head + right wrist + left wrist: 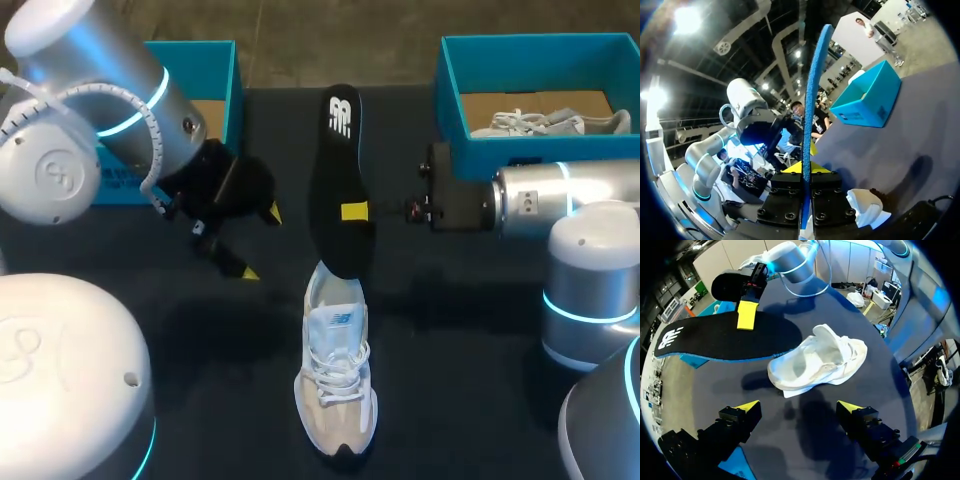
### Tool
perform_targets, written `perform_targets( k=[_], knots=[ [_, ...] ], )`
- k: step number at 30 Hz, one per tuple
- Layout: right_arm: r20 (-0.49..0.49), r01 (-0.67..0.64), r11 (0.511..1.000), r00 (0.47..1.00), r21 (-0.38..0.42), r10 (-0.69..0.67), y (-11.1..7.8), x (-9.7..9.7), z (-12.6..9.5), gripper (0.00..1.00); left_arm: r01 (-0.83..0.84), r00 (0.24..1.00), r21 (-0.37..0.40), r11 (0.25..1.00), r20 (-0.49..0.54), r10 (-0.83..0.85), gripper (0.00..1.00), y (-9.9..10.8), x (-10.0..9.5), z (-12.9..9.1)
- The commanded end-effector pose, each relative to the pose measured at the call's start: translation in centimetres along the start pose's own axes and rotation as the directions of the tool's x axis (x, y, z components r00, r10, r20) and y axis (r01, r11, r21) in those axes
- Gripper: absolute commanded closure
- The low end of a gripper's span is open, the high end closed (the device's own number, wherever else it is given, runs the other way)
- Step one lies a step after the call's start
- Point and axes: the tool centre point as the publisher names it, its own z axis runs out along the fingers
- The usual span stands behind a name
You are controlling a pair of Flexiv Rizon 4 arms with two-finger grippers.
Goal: Take the shoe out of the shoebox, open the shoe tongue, remove and reinsert the insole, then place the shoe into the shoebox
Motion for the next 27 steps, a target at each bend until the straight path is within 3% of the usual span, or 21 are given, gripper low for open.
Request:
perform_targets(
  k=[1, 5, 11, 14, 27],
  knots=[
    [0.002, 0.000, 1.000, 1.000, -0.002, 0.000, -0.1, 0.0, 0.1, 1.00, 0.001, 1.000, -0.004, 1.000, -0.001, -0.001, 0.00, -0.1, 0.0, 0.1],
    [0.002, 0.000, 1.000, 1.000, -0.002, 0.000, -0.1, 0.0, 0.1, 1.00, 0.001, 1.000, -0.004, 1.000, -0.001, -0.001, 0.00, -0.1, 0.0, 0.1],
    [-0.021, 0.069, 0.997, 0.997, -0.046, -0.070, -1.3, -1.3, 1.4, 1.00, 0.042, 0.999, 0.020, 0.999, -0.034, -0.041, 0.00, 1.2, -0.1, 2.5],
    [-0.040, 0.102, 0.993, 0.994, -0.052, -0.104, -1.8, -1.8, 2.0, 1.00, 0.051, 0.997, -0.009, 0.999, -0.053, -0.051, 0.00, 1.9, -0.2, 3.4],
    [-0.037, 0.172, 0.982, 0.984, -0.080, -0.175, -2.8, -2.0, 2.5, 1.00, 0.066, 0.995, -0.016, 0.998, -0.067, -0.067, 0.00, 2.5, -0.1, 4.2]
  ],
)
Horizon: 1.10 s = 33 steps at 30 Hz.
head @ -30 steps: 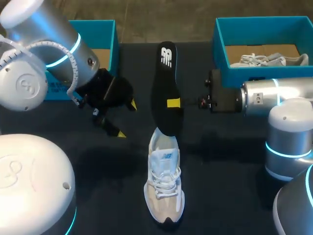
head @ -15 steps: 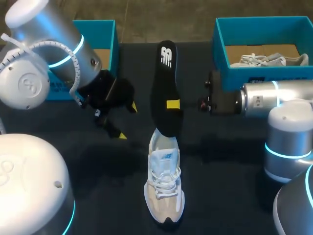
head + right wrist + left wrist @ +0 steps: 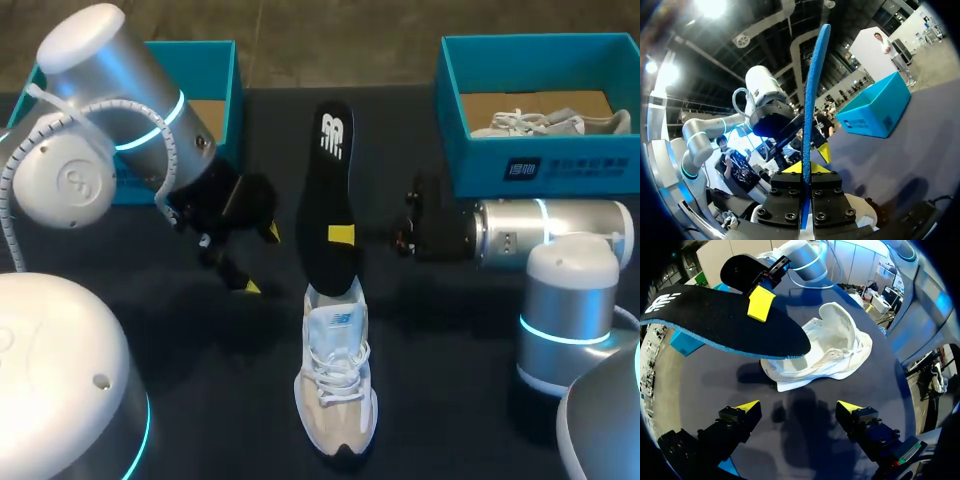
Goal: Take the shoe out of the shoebox, open the shoe tongue, remove and reinsert the insole, then place the shoe into the shoebox
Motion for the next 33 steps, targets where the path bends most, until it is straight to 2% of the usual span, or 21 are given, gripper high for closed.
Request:
perform_targets(
  k=[1, 9, 14, 20, 28, 33],
  knots=[
    [0.005, 0.000, 1.000, 1.000, -0.003, 0.000, -0.1, 0.1, 0.3, 1.00, 0.001, 1.000, -0.004, 1.000, -0.001, -0.001, 0.00, -0.1, -0.1, 0.2],
    [0.005, 0.000, 1.000, 1.000, -0.003, 0.000, -0.1, 0.1, 0.3, 1.00, 0.001, 1.000, -0.004, 1.000, -0.001, -0.001, 0.00, -0.1, -0.1, 0.2],
    [0.031, 0.041, 0.998, 0.999, -0.054, -0.039, -1.4, -0.5, 0.4, 1.00, 0.001, 1.000, -0.004, 1.000, -0.001, -0.001, 0.00, -0.1, -0.1, 0.2],
    [0.051, 0.065, 0.994, 0.997, -0.090, -0.061, -1.8, -0.6, 0.1, 1.00, -0.008, 1.000, -0.006, 1.000, -0.002, 0.008, 0.00, -0.4, 0.4, 0.7],
    [0.041, 0.069, 0.993, 0.997, -0.096, -0.066, -2.0, -0.3, 0.0, 1.00, -0.022, 1.000, -0.012, 1.000, -0.013, 0.021, 0.00, -0.5, 0.9, 1.3],
    [0.034, 0.070, 0.994, 0.997, -0.089, -0.067, -2.3, -0.2, 0.7, 1.00, -0.020, 1.000, -0.022, 1.000, -0.020, 0.020, 0.00, -0.2, 1.0, 1.8]
  ],
)
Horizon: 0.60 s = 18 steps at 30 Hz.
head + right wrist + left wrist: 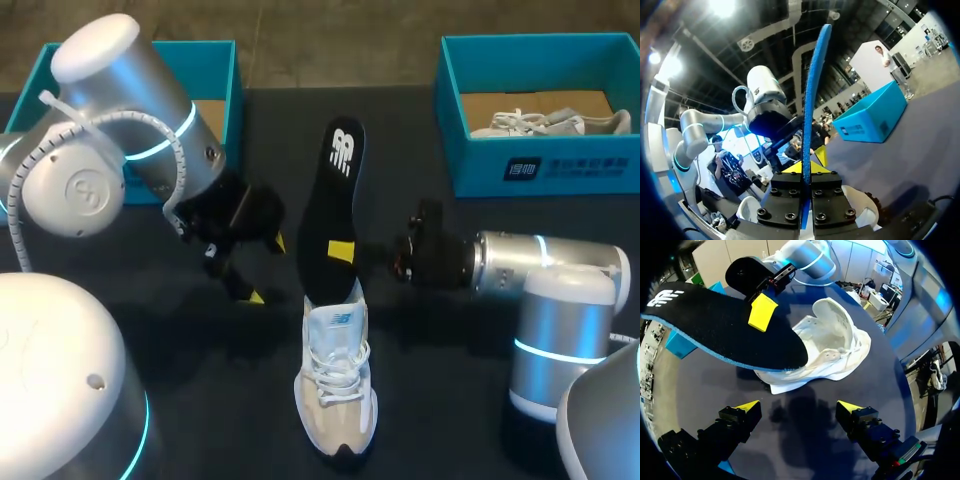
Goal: Take the shoe out of the shoebox, open the shoe tongue, remove and reinsert the insole, then place the shoe into the shoebox
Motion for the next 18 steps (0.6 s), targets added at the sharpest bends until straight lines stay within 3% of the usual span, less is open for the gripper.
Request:
perform_targets(
  k=[1, 12, 18],
  knots=[
    [-0.002, 0.002, 1.000, 1.000, 0.011, -0.002, -0.2, 0.2, 0.8, 1.00, 0.001, 1.000, -0.007, 1.000, -0.001, -0.001, 0.00, 0.1, -0.1, 0.6],
    [0.002, 0.005, 1.000, 1.000, 0.023, -0.005, 0.0, 0.2, 1.5, 1.00, 0.013, 1.000, -0.012, 1.000, -0.012, -0.013, 0.00, 0.4, -0.2, 1.0],
    [0.006, -0.018, 0.999, 1.000, 0.028, 0.018, -1.1, -0.3, 1.5, 1.00, 0.013, 1.000, -0.012, 1.000, -0.012, -0.013, 0.00, 0.4, -0.2, 1.0]
  ],
)
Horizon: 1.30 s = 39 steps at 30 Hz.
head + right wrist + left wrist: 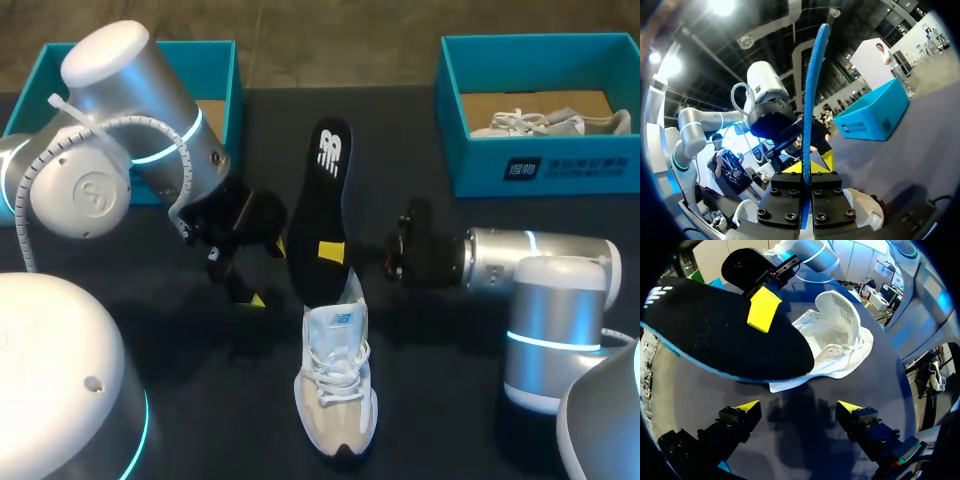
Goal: Take the shoe out of the shoebox, open the shoe tongue, remove and reinsert the insole, then place the shoe into the shoebox
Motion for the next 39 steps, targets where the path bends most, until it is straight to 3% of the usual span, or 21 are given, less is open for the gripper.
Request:
perform_targets(
  k=[1, 32, 39],
  knots=[
    [0.001, -0.012, 1.000, 1.000, -0.003, 0.012, -0.9, -0.3, 0.2, 1.00, 0.000, 1.000, -0.002, 1.000, 0.000, 0.000, 0.00, 0.0, 0.0, 0.1],
    [0.013, -0.040, 0.998, 0.999, -0.049, 0.040, -2.6, -0.4, -1.2, 1.00, 0.000, 1.000, -0.002, 1.000, 0.000, 0.000, 0.00, 0.0, 0.0, 0.1],
    [0.011, -0.018, 0.999, 1.000, -0.048, 0.018, -1.3, 0.0, -0.8, 1.00, 0.000, 1.000, -0.002, 1.000, 0.000, 0.000, 0.00, 0.0, 0.0, 0.1]
  ],
)
